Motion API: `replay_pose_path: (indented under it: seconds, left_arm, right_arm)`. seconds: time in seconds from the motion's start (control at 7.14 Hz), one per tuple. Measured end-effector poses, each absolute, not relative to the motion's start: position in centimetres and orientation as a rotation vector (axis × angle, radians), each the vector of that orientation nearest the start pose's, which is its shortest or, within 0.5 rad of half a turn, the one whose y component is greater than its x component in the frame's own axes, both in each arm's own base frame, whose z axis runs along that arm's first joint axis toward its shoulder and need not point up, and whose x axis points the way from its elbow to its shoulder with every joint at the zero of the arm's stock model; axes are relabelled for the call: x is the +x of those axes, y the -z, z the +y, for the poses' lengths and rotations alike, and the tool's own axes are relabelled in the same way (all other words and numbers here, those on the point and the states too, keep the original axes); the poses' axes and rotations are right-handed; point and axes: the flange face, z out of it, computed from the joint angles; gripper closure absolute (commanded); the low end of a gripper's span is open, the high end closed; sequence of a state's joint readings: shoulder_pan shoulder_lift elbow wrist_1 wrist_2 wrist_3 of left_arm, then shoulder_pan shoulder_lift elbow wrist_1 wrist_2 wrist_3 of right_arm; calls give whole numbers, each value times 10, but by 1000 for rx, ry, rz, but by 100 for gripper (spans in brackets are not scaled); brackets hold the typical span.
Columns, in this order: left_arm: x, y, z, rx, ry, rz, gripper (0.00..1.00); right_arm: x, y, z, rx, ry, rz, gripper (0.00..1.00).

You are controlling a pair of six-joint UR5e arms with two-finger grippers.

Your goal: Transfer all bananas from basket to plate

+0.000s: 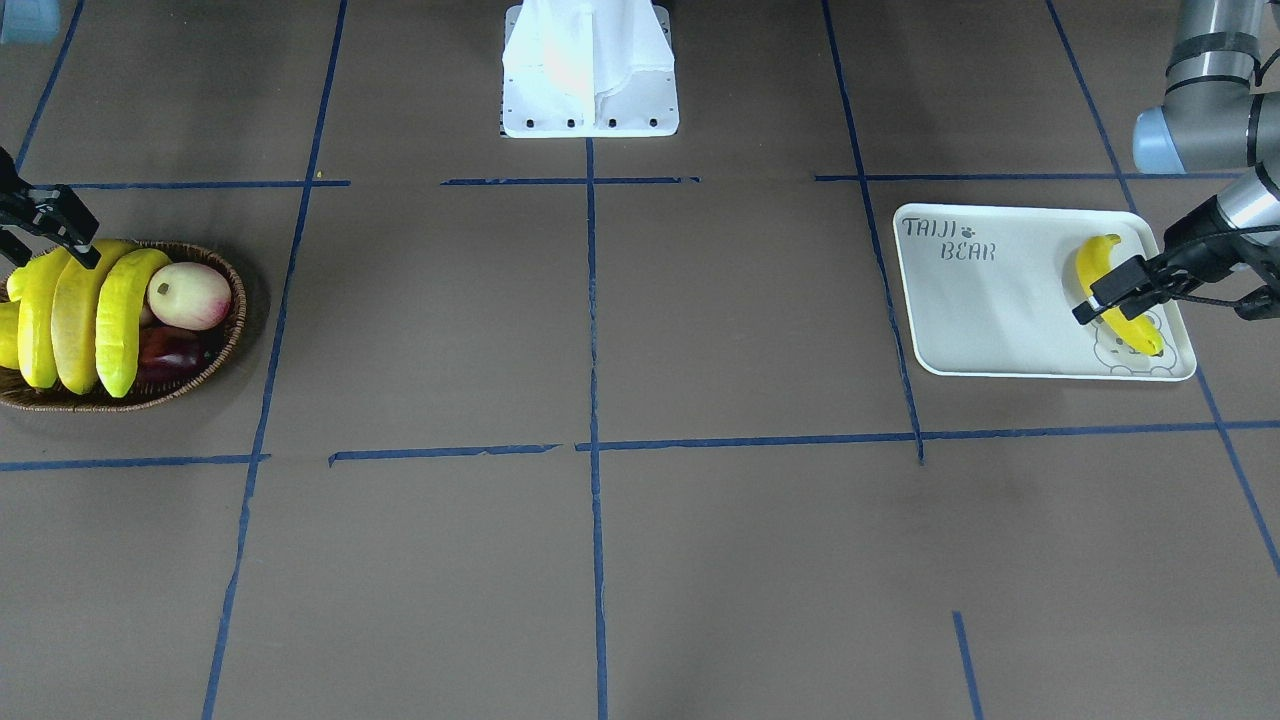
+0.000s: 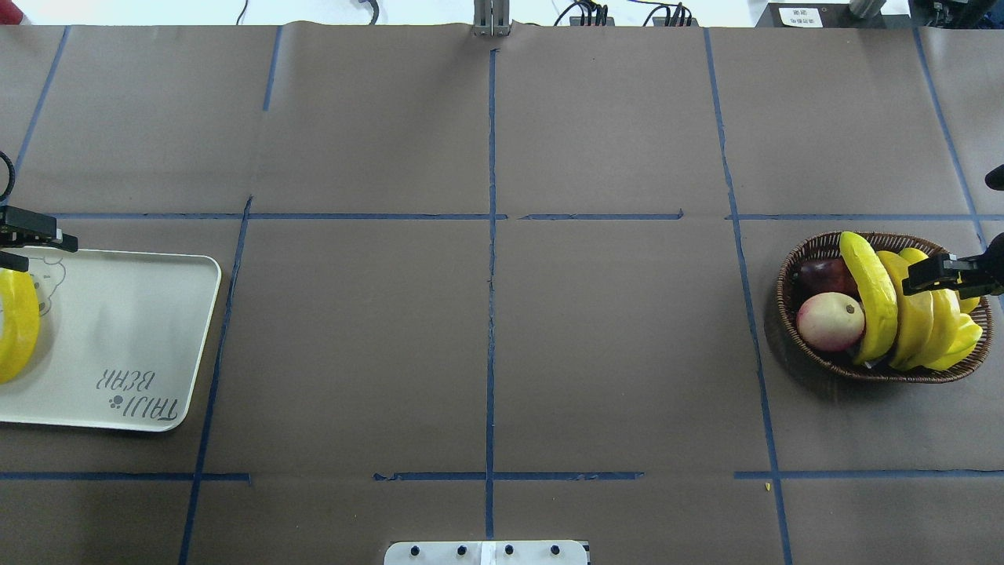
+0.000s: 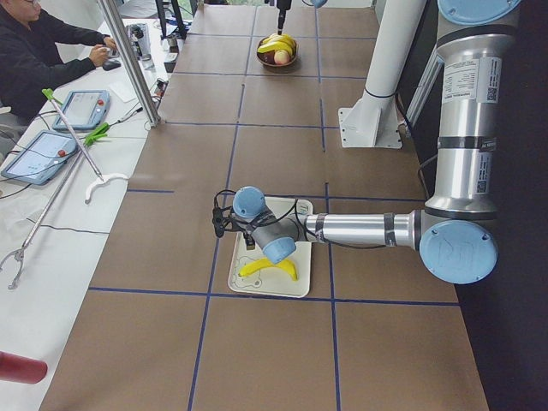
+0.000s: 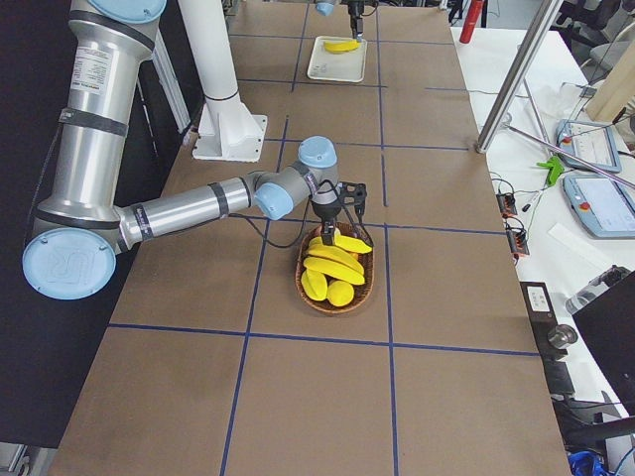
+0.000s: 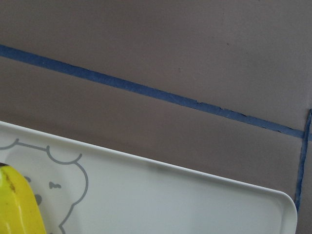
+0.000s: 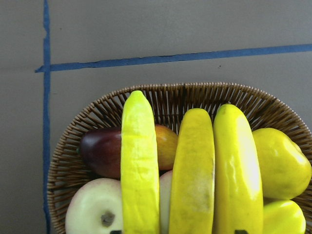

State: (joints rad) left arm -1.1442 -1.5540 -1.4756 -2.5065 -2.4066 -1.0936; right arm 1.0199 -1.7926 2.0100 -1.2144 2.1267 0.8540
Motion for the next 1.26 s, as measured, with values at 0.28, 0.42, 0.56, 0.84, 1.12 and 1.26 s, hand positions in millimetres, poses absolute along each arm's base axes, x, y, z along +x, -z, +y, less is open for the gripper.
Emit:
replay_pose_path:
  seconds: [0.28, 0.42, 0.56, 0.84, 1.12, 1.26]
  left_arm:
    - [153, -602, -481, 21, 254, 1102, 0]
    - [154, -602, -481, 21, 253, 1102, 0]
    - [154, -602, -481, 21, 253, 1102, 0]
    - [153, -603, -480, 21, 255, 1101, 0]
    - [152, -603, -480, 22, 255, 1102, 0]
    - [152, -603, -480, 22, 255, 1102, 0]
  right_arm:
    - [-156, -524, -400, 52, -119, -760, 34]
    - [-162, -528, -399, 42, -107, -759, 37]
    - [-167, -528, -399, 36, -97, -760, 43]
    - [-170, -528, -398, 32, -88, -761, 47]
    - [-171, -530, -396, 30, -85, -758, 47]
    - [-172, -531, -396, 30, -83, -756, 47]
